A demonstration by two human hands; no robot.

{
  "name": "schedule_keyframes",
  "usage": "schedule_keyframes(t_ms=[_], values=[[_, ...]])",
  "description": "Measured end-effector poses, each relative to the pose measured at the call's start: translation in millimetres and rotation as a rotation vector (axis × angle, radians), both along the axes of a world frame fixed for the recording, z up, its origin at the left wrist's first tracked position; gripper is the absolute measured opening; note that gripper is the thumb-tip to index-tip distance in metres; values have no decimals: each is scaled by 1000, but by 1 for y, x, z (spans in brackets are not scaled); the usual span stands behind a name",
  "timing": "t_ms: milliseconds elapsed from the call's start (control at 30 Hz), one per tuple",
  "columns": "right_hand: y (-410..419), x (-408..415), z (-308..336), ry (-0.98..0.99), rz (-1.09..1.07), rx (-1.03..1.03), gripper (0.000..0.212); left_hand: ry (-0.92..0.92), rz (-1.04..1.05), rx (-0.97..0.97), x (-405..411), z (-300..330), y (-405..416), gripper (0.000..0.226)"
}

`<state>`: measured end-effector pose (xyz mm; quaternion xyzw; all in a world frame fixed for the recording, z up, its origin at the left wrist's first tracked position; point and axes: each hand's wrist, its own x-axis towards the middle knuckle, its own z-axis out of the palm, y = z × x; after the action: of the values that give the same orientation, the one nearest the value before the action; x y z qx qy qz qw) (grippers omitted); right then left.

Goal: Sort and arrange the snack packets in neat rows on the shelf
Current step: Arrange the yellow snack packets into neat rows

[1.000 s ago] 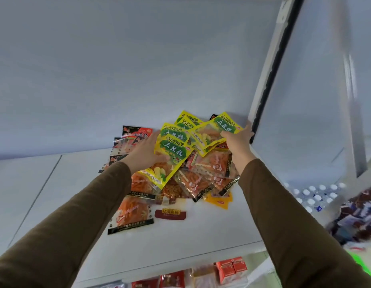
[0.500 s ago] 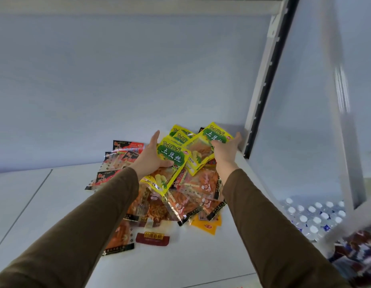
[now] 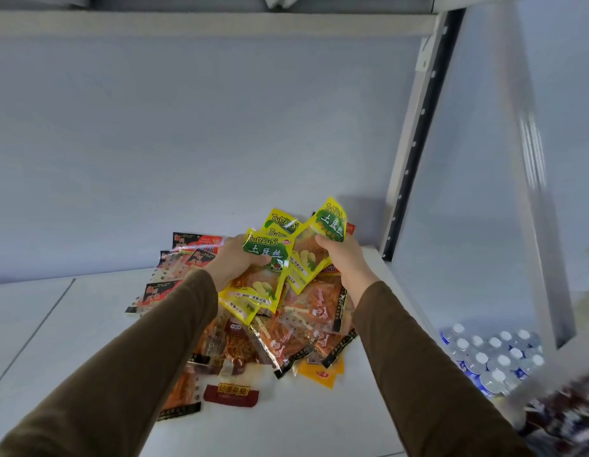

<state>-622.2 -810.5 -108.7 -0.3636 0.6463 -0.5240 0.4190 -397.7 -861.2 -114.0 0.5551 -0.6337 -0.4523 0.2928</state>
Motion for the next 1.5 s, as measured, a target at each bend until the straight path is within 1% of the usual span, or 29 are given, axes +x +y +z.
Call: schedule_keyframes(t_ms=[33, 67, 100, 133, 200, 233, 300, 367, 433, 533, 633, 733, 833, 867, 900, 933, 967, 1000, 1067, 1133, 1167, 1233, 1267, 1300, 1400, 1500], values=[[1, 0, -1, 24, -5, 23, 41, -11, 8, -9, 0, -2, -3, 33], [1, 0, -1, 39, -10, 37, 47, -7, 8, -6, -1, -2, -4, 32], [0, -1, -2, 47, -21, 45, 47, 5, -6, 0, -2, -2, -5, 30], [0, -1, -2, 44, -33, 33, 41, 15, -22, 7, -4, -1, -3, 27], [1, -2, -2, -8, -60, 18, 21, 48, -23, 11, -6, 1, -4, 25], [2, -2, -3, -46, -78, 10, 17, 63, -18, 5, -6, 3, -6, 27], [3, -1, -4, -111, -106, -9, 19, 80, -8, -12, -2, 5, -10, 31], [4, 1, -2, -148, -127, -38, 19, 104, 13, -30, 3, 9, -12, 30], [6, 1, 1, -172, -152, -74, 15, 173, 42, -41, 11, 14, -12, 27], [5, -1, 7, -156, -197, -152, 12, 293, 87, -30, 28, 20, -11, 28], [7, 2, 13, -113, -256, -208, 29, 410, 125, 4, 47, 24, -7, 28], [8, 9, 23, -66, -212, -295, 26, 586, 164, 68, 60, 30, 3, 30], [7, 14, 35, -99, -216, -347, 23, 725, 190, 113, 74, 34, 11, 22], [5, 16, 38, -113, -207, -386, 19, 752, 193, 123, 78, 36, 13, 22], [4, 18, 43, -130, -190, -423, 7, 768, 197, 132, 83, 37, 16, 23], [4, 21, 48, -157, -173, -461, 8, 785, 194, 140, 87, 37, 18, 25], [4, 23, 53, -187, -160, -480, 15, 796, 191, 145, 92, 37, 20, 28], [4, 25, 58, -219, -151, -494, 18, 815, 192, 147, 96, 38, 23, 32], [4, 28, 67, -303, -138, -519, 18, 853, 192, 133, 104, 37, 28, 49], [4, 31, 75, -438, -85, -539, 18, 877, 178, 133, 109, 35, 32, 68], [5, 34, 78, -533, -47, -542, 18, 886, 179, 133, 111, 35, 34, 69], [7, 42, 84, -659, 22, -526, 16, 890, 205, 137, 111, 38, 40, 50], [10, 47, 87, -660, 48, -511, 15, 905, 210, 144, 111, 37, 41, 40], [14, 53, 90, -637, 81, -498, 14, 908, 219, 149, 111, 36, 43, 36], [21, 70, 90, -548, 220, -450, 13, 876, 269, 110, 107, 29, 45, 35], [27, 93, 84, -399, 372, -317, 17, 778, 306, 91, 94, 19, 51, 31]])
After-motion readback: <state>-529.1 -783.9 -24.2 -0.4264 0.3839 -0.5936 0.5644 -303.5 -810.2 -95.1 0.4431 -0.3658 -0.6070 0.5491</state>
